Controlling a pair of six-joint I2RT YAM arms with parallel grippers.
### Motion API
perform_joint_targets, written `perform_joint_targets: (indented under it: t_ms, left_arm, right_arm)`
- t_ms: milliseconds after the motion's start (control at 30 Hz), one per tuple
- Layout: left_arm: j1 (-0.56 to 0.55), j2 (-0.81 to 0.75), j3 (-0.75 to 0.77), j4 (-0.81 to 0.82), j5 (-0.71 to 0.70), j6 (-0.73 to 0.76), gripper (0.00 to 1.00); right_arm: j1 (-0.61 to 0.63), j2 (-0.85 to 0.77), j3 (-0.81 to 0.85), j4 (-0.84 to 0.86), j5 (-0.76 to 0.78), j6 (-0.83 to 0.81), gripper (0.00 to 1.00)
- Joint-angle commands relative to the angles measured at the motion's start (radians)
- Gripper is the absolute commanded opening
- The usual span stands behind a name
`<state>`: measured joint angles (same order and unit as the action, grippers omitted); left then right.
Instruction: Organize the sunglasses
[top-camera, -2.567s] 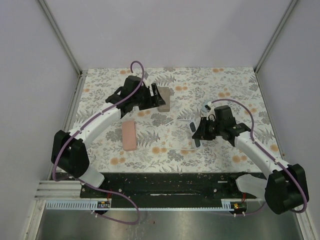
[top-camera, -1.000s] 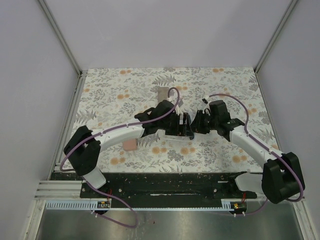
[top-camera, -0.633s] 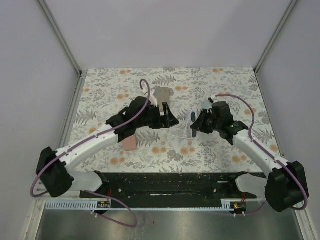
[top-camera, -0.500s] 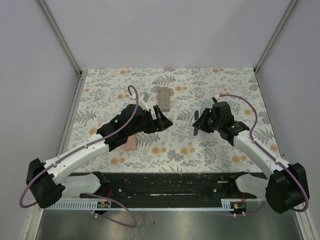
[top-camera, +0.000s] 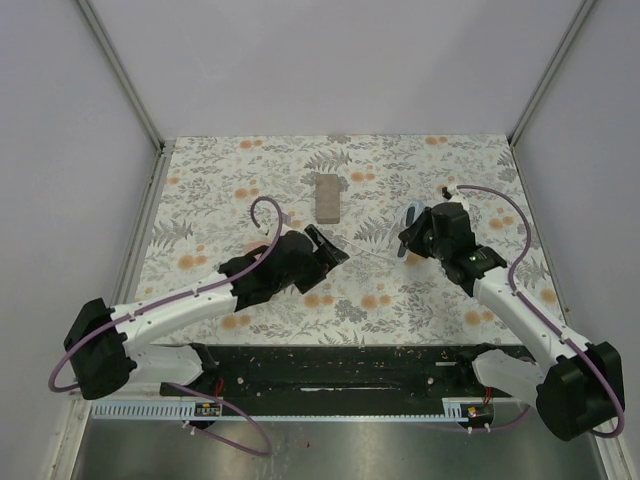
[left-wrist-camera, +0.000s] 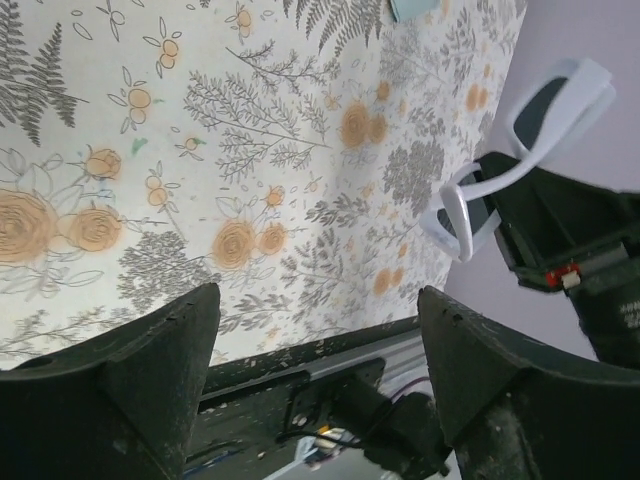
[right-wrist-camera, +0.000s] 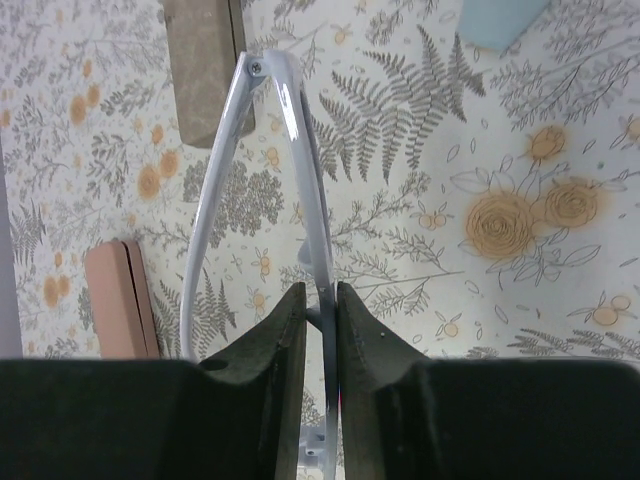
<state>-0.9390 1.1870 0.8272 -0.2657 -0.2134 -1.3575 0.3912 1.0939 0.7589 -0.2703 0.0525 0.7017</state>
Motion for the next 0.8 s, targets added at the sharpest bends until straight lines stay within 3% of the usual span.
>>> perform_joint_targets:
  t_ms: [0, 267, 567, 767]
  left_arm:
    - [-0.021, 0.071, 0.160, -0.098, -0.122, -0.219, 0.84]
    - [-0.034, 0.181, 0.294, -0.109, -0.175, -0.380, 0.82]
    - [-0.032, 0.316, 0.407, -0.138, -0.202, -0.440, 0.75]
    - [-0.026, 0.411, 0.526, -0.210, -0.201, -0.440, 0.77]
  right_arm:
    - [0.014, -0.065, 0.000, 0.106, 0.124, -0.076, 0.01]
    - [0.029, -0.055, -0.006, 0.121, 0.145, -0.110, 0.02]
    - [0.063, -0.071, -0.020, 0.134, 0.145, -0.171, 0.02]
    - [0.121, -0.115, -0.107, 0.181, 0.150, -0.248, 0.02]
